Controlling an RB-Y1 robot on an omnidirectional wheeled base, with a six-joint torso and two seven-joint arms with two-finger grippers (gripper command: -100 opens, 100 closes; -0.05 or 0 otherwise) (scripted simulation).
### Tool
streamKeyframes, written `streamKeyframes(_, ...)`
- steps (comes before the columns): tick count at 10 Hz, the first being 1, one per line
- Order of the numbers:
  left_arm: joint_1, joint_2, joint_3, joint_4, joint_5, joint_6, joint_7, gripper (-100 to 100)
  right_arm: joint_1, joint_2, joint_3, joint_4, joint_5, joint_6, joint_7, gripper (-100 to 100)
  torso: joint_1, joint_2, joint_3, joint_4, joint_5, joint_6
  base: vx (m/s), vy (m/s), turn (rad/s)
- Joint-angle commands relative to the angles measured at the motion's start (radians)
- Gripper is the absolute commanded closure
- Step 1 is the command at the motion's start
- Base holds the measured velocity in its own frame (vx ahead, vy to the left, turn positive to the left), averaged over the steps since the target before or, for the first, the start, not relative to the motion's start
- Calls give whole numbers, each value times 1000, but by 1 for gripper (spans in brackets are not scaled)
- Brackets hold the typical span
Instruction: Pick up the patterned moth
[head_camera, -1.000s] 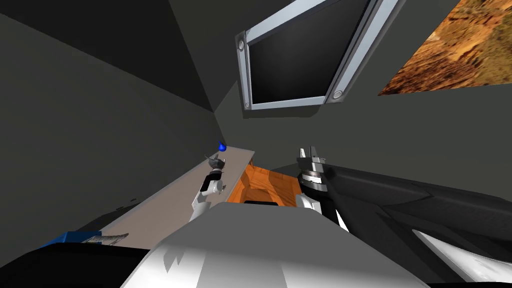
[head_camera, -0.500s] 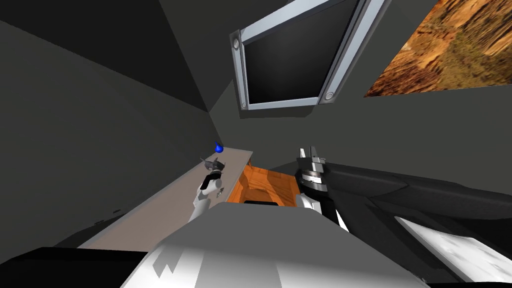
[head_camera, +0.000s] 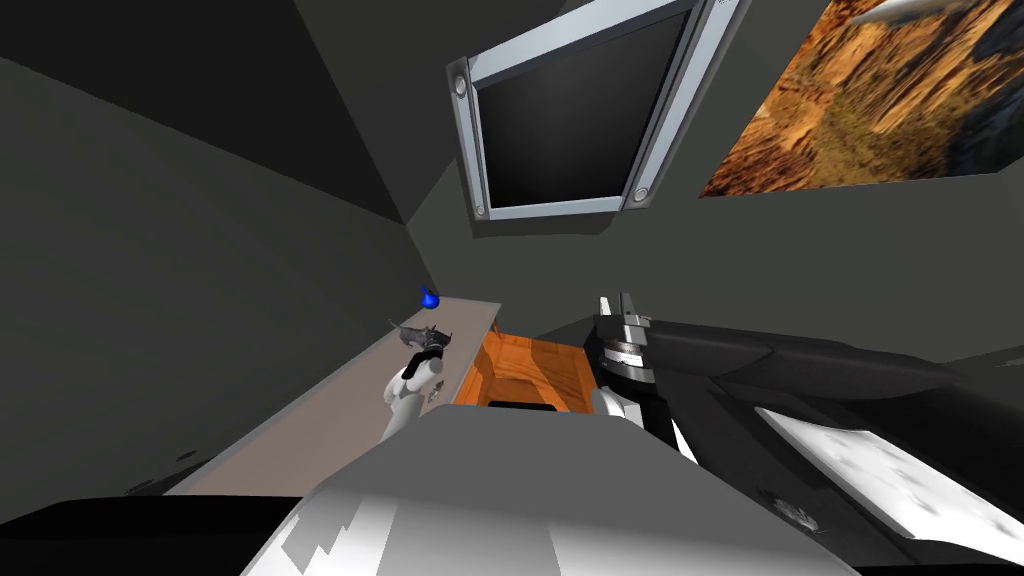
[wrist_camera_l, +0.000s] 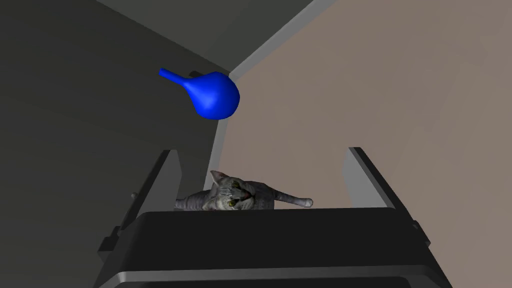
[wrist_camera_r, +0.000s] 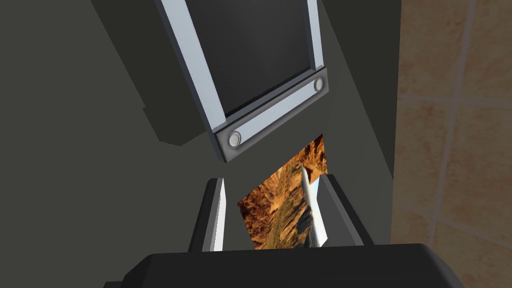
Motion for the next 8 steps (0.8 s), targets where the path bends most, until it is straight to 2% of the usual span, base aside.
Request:
streamKeyframes(1,3,0,8,17,29,18,6,-100,0,0,0,0,0,0,0,0,0,0,0,0,0,0,-6,11,-55)
streamKeyframes(2,-12,-1,22,59,66,43,14,-100,0,0,0,0,0,0,0,0,0,0,0,0,0,0,-9,18,-92)
streamKeyframes(3,-12,-1,22,67,69,43,14,-100,0,0,0,0,0,0,0,0,0,0,0,0,0,0,-8,17,-49)
streamKeyframes(4,-25,-3,36,100,107,68,21,-100,0,0,0,0,0,0,0,0,0,0,0,0,0,0,-12,21,-74)
streamKeyframes(5,-25,-3,36,115,108,68,21,-100,0,0,0,0,0,0,0,0,1,0,0,0,0,0,-12,20,-47)
streamKeyframes(6,-37,-6,50,158,146,93,29,-100,0,0,0,0,0,0,0,0,0,0,0,0,0,0,-14,19,-77)
streamKeyframes(7,-37,-6,50,163,146,93,29,-100,0,0,0,0,0,0,0,0,0,1,0,0,0,0,-16,21,-50)
streamKeyframes(8,-47,-8,62,197,183,116,36,-100,0,0,0,0,0,0,0,0,0,1,0,0,0,-1,-24,29,-83)
